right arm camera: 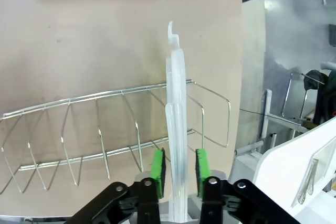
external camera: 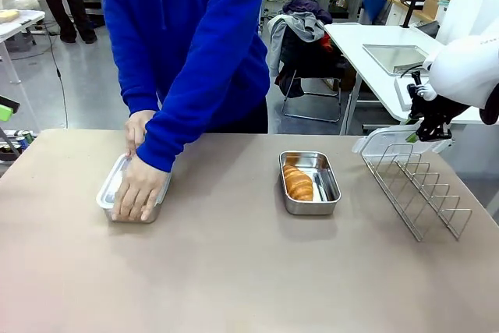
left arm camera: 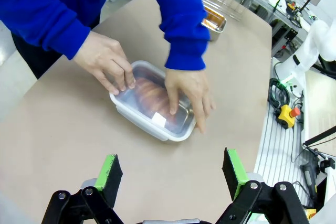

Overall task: Place the bread in airtight containers.
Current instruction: Pick up one Airtight Container lid and hand it to the human.

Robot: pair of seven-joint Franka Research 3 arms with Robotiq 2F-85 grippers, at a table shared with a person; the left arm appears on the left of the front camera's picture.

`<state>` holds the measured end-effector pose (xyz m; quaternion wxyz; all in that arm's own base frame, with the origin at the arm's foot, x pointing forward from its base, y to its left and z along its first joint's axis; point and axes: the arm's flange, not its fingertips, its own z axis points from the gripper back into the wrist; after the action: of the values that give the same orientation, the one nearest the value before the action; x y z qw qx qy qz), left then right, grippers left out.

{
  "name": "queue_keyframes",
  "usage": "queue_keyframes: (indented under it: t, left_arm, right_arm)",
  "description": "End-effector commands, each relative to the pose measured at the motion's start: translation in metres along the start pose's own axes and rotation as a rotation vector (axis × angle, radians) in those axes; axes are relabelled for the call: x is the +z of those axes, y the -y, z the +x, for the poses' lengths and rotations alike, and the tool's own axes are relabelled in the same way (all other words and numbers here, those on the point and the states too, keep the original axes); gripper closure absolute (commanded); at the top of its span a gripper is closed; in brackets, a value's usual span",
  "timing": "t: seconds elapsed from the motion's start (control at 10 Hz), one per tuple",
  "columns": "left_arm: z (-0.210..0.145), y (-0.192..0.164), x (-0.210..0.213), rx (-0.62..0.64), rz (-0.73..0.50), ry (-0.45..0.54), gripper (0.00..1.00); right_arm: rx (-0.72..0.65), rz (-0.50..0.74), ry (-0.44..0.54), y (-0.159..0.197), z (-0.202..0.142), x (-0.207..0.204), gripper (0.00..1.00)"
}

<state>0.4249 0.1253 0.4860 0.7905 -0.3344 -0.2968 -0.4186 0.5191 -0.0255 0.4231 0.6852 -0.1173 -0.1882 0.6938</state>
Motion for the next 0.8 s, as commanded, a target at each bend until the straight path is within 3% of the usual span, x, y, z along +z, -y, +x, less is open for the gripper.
queue_keyframes:
  t: [0.0,0.5,0.7]
  left_arm:
    - [0.001,0.002,0.001,-0.018,-0.010,0.000,0.00]
    - [0.001,0.002,0.001,-0.018,-0.010,0.000,0.00]
    - [0.001,0.002,0.001,-0.018,-0.010,0.000,0.00]
  right_arm:
    - [-0.002,-0.031,-0.012,0.001,-0.001,0.005,1.00]
    - [-0.014,-0.043,-0.021,0.000,-0.001,0.017,1.00]
    - [-0.018,-0.081,-0.040,0.006,0.002,0.066,1.00]
